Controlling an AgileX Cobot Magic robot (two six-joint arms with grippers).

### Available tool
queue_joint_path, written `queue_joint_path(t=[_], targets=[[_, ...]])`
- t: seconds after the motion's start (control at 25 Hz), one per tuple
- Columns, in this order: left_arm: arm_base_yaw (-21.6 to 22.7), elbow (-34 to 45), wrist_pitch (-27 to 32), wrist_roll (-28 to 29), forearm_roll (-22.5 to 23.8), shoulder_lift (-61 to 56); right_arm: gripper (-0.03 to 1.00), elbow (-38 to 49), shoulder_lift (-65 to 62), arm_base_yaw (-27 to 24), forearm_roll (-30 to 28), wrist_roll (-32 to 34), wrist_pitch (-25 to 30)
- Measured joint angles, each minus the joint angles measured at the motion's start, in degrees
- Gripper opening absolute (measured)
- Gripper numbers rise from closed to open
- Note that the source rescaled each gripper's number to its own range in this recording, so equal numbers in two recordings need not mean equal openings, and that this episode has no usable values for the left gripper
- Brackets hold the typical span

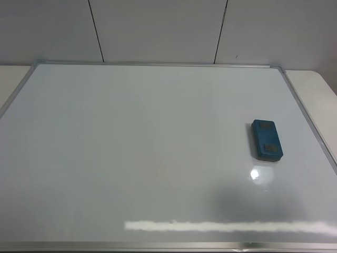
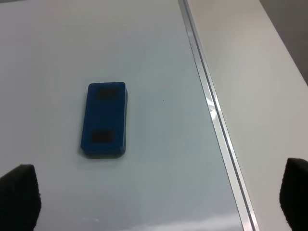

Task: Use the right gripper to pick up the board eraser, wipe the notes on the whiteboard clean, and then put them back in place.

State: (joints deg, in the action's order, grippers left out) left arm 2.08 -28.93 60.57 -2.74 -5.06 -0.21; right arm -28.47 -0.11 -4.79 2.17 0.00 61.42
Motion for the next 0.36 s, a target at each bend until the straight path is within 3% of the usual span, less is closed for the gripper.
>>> queue_joint_path(t=[0.36], targets=[[0.0,0.0,0.0,0.0,0.0,0.0,1.0,0.0,0.0,0.0,-0.1,0.0,0.0]])
